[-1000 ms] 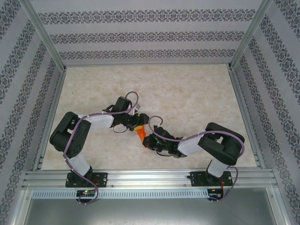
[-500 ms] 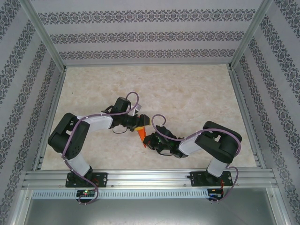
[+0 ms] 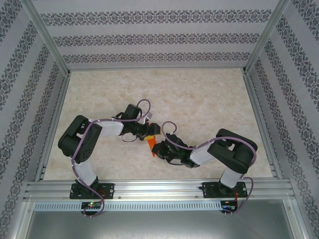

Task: Fold a paper plane with a square sheet of paper (pick it up from the middle)
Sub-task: Fold the wing for the fifth time at the center of the table.

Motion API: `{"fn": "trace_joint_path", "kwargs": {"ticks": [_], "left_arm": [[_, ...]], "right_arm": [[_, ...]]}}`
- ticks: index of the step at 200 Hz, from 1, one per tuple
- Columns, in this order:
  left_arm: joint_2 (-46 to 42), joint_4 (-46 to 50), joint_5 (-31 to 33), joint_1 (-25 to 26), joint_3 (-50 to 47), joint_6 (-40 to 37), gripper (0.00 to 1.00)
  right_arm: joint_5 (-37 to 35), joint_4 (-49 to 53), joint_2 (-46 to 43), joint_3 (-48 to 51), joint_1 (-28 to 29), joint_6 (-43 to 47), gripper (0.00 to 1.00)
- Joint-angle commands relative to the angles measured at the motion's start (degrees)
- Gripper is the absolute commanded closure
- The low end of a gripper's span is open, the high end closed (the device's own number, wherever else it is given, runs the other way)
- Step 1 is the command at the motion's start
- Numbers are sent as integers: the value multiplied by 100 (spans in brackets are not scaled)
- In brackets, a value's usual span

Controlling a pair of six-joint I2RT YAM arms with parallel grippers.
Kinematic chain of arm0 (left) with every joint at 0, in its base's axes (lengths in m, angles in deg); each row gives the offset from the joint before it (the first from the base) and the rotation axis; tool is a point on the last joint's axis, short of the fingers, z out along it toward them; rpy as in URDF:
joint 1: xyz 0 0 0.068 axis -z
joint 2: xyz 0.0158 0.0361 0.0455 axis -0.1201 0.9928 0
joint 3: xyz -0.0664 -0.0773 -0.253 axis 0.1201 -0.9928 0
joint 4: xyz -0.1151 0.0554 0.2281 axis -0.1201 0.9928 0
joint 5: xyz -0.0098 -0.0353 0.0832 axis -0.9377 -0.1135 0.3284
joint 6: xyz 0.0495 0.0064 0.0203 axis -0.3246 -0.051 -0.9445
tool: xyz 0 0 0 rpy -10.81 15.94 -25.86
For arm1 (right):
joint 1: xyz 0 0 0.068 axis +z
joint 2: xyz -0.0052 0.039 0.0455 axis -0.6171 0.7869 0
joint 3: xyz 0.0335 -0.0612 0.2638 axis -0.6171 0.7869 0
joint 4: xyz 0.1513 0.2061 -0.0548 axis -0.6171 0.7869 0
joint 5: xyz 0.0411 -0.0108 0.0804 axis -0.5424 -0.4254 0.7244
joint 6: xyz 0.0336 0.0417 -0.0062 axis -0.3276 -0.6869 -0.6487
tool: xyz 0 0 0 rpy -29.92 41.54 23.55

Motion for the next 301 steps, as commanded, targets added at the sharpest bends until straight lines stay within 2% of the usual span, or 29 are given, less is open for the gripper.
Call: {"fn": "trace_joint_path", "kwargs": {"ticks": [1, 43, 71, 87, 127, 143, 156, 175, 192, 239, 301], "left_arm": [[163, 163, 212, 31, 84, -295, 25], [171, 281, 203, 35, 135, -347, 25], [177, 298, 186, 36, 134, -345, 25], [179, 317, 186, 30, 132, -358, 25], [197, 327, 174, 37, 160, -326, 25], [191, 353, 193, 31, 176, -327, 25], [203, 347, 171, 37, 183, -323, 25], [213, 327, 162, 34, 181, -299, 25], [225, 344, 152, 30, 193, -296, 25], [260, 309, 100, 37, 179, -269, 25], [260, 300, 80, 36, 194, -268, 25]], "right_arm": [[-419, 781, 139, -44, 41, 79, 89], [-411, 1429, -28, -256, 41, 230, 97], [-529, 1857, -131, -361, 41, 257, 98], [-557, 1904, -271, -379, 41, 292, 91], [-889, 2374, -1072, -412, 39, 576, 82], [-963, 2518, -1324, -414, 45, 747, 82], [-920, 2430, -1433, -427, 58, 877, 85], [-642, 2253, -1301, -628, 81, 1091, 92], [-424, 2121, -1015, -924, 153, 1217, 94], [-585, 2301, -433, -1291, 218, 1124, 95], [-708, 2451, -224, -963, 156, 870, 95]]}}
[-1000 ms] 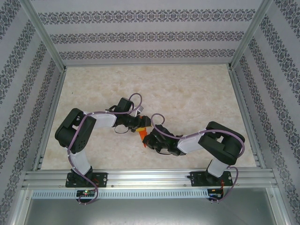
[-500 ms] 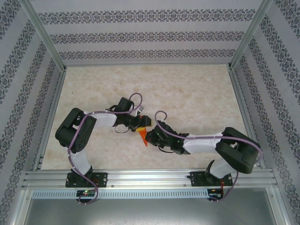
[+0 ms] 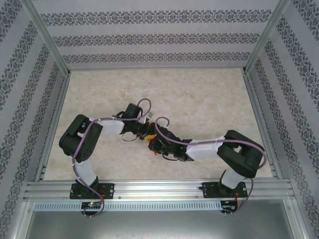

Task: Fold a paper plane with a square sheet of paper (pick it up from the middle)
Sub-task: Fold the wing for the fifth time at the center of the table.

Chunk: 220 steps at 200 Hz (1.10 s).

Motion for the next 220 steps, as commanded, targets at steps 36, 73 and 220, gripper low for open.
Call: {"fn": "trace_joint_path", "kwargs": {"ticks": [36, 73, 220], "left_arm": [[181, 121, 73, 35, 38, -181, 25], [184, 117, 78, 37, 48, -176, 25], [306, 413, 322, 38, 105, -39, 26]], "right_arm": [[-72, 176, 223, 446, -46, -341, 95], [-100, 157, 143, 577, -45, -348, 95], [-121, 761, -651, 229, 57, 106, 95]]}}
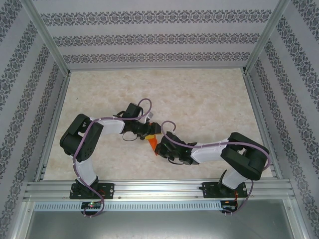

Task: Fold a paper plane with a square sheet of paper (pick it up from the middle)
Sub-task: Fold the wing for the fifth time at the center of the table.

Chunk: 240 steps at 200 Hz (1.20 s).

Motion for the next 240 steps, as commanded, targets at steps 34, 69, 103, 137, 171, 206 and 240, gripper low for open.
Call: {"fn": "trace_joint_path", "kwargs": {"ticks": [34, 69, 103, 137, 171, 206, 240], "left_arm": [[244, 341, 391, 28, 35, -17, 26], [264, 357, 393, 40, 35, -26, 26], [262, 393, 389, 29, 37, -60, 26], [293, 426, 402, 28, 71, -87, 26], [304, 437, 404, 34, 81, -86, 26], [318, 471, 437, 30, 91, -87, 26], [336, 500, 449, 34, 110, -77, 27]], "right_arm": [[80, 182, 17, -408, 135, 350, 95], [133, 467, 339, -574, 183, 324, 95], [-161, 530, 276, -105, 139, 86, 95], [-15, 277, 350, 264, 121, -190, 95], [259, -94, 703, 460, 177, -594, 95], [319, 5, 607, 623, 157, -972, 96], [348, 222, 186, 578, 167, -669, 95]]}}
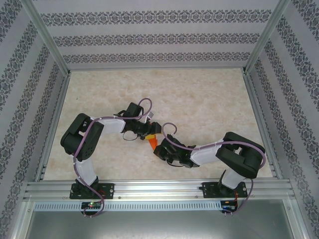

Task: Fold a paper plane with a square sheet of paper (pick it up from the middle)
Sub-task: Fold the wing for the fifth time at the center of the table.

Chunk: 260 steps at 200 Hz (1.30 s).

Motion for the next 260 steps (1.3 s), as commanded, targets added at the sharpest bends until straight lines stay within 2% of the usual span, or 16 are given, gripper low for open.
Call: {"fn": "trace_joint_path", "kwargs": {"ticks": [1, 31, 49, 95, 137, 157, 188, 235, 260], "left_arm": [[274, 335, 448, 35, -11, -113, 27], [294, 360, 463, 30, 5, -106, 27], [303, 346, 448, 32, 19, -95, 27], [294, 361, 439, 35, 22, -72, 27], [231, 358, 427, 32, -16, -61, 27], [216, 347, 416, 31, -44, -52, 26], [210, 334, 406, 37, -46, -44, 27], [175, 330, 370, 34, -15, -26, 26], [116, 301, 310, 33, -7, -7, 26]], "right_arm": [[266, 1078, -130, 235, 23, 120, 95], [419, 1820, -156, -116, -13, 409, 94], [485, 1892, 26, -78, -26, 349, 95], [273, 2955, -203, -607, 37, 723, 96], [-251, 2722, -916, -873, 6, 1053, 94], [-367, 2247, -989, -910, -16, 1119, 94], [-271, 1336, -576, -1039, -43, 1121, 92], [-529, 731, 91, -1066, -131, 1000, 92], [-658, 1208, 213, -953, -164, 914, 93]]}}
